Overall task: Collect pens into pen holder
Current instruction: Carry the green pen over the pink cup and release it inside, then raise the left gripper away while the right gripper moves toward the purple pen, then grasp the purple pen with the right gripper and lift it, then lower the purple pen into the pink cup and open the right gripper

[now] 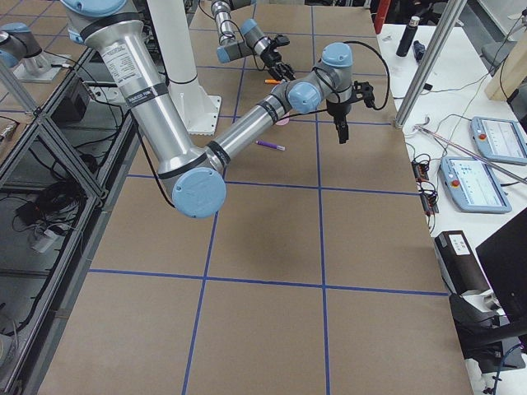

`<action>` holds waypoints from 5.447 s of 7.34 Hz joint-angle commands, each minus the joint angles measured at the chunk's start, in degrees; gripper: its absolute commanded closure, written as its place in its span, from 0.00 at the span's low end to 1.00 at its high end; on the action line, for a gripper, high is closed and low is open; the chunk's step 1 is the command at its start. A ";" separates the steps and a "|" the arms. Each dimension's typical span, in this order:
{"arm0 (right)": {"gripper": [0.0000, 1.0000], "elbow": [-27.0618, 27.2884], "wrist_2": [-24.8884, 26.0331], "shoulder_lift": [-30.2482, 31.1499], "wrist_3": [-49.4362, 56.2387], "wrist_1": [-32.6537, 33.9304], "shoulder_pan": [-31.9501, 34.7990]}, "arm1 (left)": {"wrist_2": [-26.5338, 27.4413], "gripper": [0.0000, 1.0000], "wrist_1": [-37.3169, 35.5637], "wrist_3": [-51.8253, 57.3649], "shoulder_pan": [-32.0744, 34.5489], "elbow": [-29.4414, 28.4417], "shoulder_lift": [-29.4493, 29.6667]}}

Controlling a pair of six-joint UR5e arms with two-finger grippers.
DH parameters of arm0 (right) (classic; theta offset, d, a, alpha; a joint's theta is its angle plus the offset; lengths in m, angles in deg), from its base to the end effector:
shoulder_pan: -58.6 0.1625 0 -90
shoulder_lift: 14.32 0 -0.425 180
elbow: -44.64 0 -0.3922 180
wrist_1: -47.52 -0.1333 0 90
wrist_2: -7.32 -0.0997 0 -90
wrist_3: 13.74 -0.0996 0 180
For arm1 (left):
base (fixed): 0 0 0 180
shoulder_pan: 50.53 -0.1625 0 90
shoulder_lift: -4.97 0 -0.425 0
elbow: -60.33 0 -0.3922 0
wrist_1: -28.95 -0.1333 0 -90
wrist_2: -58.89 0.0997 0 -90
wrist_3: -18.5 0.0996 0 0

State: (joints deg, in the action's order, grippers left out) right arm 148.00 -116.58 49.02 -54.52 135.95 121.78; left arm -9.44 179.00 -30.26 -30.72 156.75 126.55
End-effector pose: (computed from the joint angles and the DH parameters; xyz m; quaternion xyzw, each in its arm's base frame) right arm -0.2106 -0.5888 0.2858 0.1306 -0.4154 0.0059 0.9002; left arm 0.5156 -0.3665 0.1714 0.4828 0.5762 -0.0197 0.6592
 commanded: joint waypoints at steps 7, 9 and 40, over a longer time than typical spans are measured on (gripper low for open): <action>0.02 7.82 18.05 3.72 -33.81 0.25 -20.78 | -44.55 0.01 -63.15 14.74 29.79 19.95 -6.00; 0.03 7.21 25.15 4.77 -38.74 0.25 -27.90 | -49.26 0.00 -65.24 20.45 35.20 21.61 -8.89; 0.48 -0.44 72.04 -11.04 -48.95 -2.65 -48.68 | -49.00 0.00 -60.58 19.40 34.42 17.32 -9.26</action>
State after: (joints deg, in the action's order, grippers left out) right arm 147.58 -44.65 38.19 -103.49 133.35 73.58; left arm -58.44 118.41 -10.76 3.69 174.07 117.28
